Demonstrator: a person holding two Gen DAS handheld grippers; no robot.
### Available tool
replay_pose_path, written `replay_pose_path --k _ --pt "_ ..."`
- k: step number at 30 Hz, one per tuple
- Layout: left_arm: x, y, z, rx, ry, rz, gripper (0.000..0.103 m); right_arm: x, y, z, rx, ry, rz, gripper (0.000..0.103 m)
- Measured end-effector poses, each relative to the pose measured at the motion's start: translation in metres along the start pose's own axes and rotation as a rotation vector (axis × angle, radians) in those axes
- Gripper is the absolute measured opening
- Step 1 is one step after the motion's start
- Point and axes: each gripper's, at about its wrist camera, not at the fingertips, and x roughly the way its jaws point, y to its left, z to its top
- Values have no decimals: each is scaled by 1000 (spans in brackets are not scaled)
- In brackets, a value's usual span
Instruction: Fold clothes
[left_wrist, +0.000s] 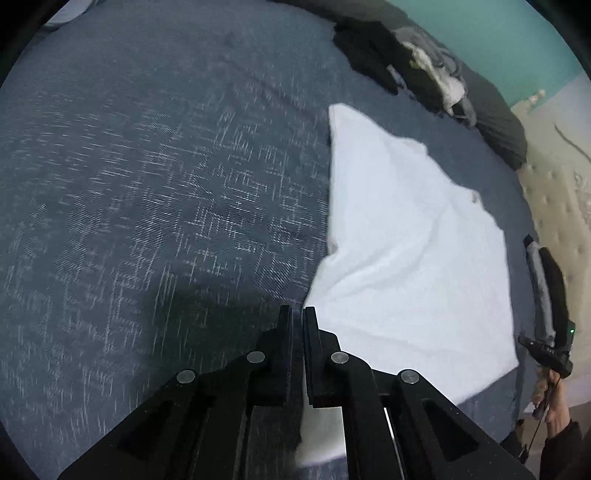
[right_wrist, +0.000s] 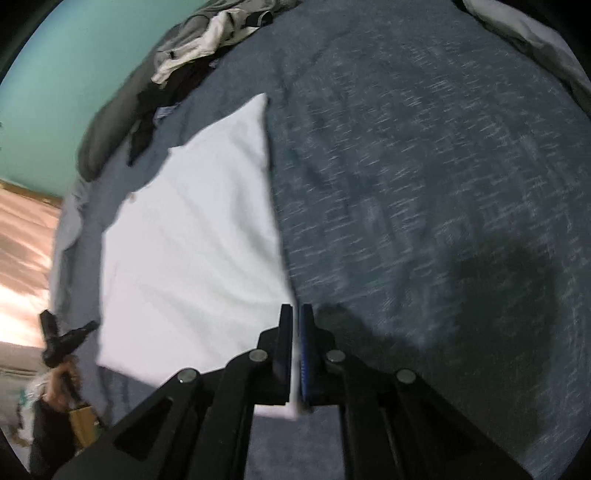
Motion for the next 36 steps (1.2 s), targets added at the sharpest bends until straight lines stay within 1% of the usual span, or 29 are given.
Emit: replay_pose_path --k 2,4,5,6,9,10,12,17,18,19,20,21,23,27,30,36 --pt "-3 -3 -9 12 10 -19 10 -1 1 -6 0 13 19 5" --pt "-1 -12 -13 24 20 -26 12 2 -2 -12 13 26 24 12" --pt "-2 -14 -17 31 23 -33 13 4 -3 -15 19 33 27 20" --pt "-4 -16 -20 35 25 -39 13 6 -5 -18 26 40 30 23" --pt "-3 -21 -32 41 42 -51 14 11 -9 -26 45 59 38 22" --pt "-3 -21 -35 42 48 -49 14 11 -9 -28 40 62 28 21" --pt "-4 -21 -42 45 55 -43 14 11 -10 -29 20 60 -21 5" --pt "-15 -14 -45 31 43 -44 14 -8 -1 -32 -19 -3 -154 5" --pt "-17 -13 -46 29 39 -44 14 -14 5 -33 -27 -25 -164 7" --pt "-20 -11 -47 26 36 -44 14 -21 11 -34 -32 -49 -160 7" --pt "-22 -9 -47 24 33 -43 15 -27 22 -35 -45 -63 -135 8" --pt "-24 -7 -48 21 30 -43 18 -28 34 -37 -65 -58 -104 8" --pt "-26 -4 -49 8 30 -43 22 -23 61 -43 -116 -30 -54 9" --pt "-32 -6 -53 4 20 -60 25 10 132 -61 -233 62 33 8" --pt "-37 -9 -57 14 12 -76 27 45 176 -74 -291 122 56 8" --pt "-53 -6 -64 14 -10 -114 31 102 234 -75 -290 160 48 8"
